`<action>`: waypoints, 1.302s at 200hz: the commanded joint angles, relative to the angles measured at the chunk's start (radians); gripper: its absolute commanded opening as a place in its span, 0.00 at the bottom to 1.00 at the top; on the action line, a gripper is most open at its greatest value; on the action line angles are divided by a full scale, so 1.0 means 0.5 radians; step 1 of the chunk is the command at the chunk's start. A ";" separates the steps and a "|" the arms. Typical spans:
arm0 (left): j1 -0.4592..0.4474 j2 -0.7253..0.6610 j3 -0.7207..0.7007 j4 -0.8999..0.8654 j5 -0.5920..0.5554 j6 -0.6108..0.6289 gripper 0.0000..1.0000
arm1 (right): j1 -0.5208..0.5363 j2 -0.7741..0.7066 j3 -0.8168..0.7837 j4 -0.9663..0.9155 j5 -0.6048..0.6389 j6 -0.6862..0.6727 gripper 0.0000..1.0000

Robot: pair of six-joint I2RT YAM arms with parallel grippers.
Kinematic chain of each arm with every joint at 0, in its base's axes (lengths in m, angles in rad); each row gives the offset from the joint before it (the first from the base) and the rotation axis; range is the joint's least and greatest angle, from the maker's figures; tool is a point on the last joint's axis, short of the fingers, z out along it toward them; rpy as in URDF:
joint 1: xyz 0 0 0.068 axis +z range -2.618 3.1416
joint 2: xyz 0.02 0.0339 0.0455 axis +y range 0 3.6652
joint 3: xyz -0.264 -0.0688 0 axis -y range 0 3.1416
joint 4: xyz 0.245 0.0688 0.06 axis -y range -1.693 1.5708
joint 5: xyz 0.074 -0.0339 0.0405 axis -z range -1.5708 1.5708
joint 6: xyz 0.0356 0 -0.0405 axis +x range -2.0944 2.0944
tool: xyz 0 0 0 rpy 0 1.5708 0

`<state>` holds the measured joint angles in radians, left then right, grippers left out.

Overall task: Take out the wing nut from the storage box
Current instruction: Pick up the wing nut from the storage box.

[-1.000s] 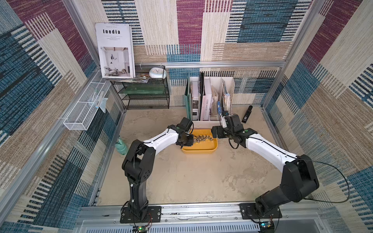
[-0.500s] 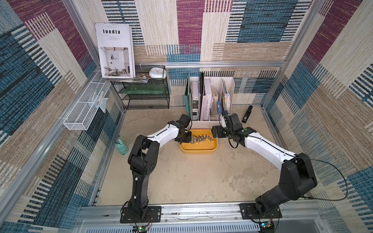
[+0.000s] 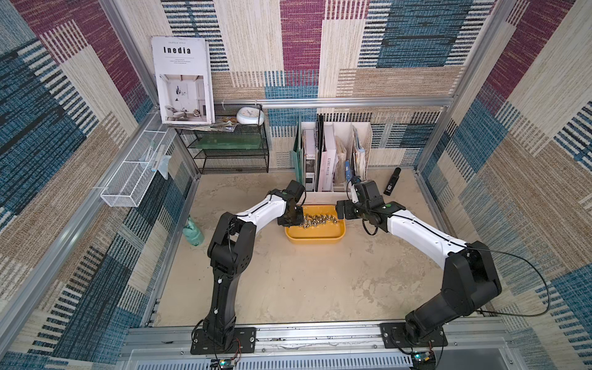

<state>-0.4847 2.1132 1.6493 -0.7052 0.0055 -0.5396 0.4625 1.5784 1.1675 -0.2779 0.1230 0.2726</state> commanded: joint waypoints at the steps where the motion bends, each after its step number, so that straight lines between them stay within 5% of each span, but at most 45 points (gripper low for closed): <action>1: 0.005 0.044 0.054 -0.106 -0.059 -0.040 0.29 | 0.002 0.012 0.018 0.005 0.022 -0.010 0.99; 117: 0.004 0.177 0.211 -0.154 -0.095 -0.059 0.28 | 0.001 0.023 0.009 0.000 0.027 -0.009 0.99; 260: -0.015 0.001 0.139 -0.203 -0.149 -0.074 0.00 | 0.001 0.025 0.018 0.024 -0.018 0.000 0.99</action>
<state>-0.4873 2.1521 1.7271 -0.7773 -0.0425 -0.5728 0.4625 1.5887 1.1702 -0.2771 0.1272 0.2718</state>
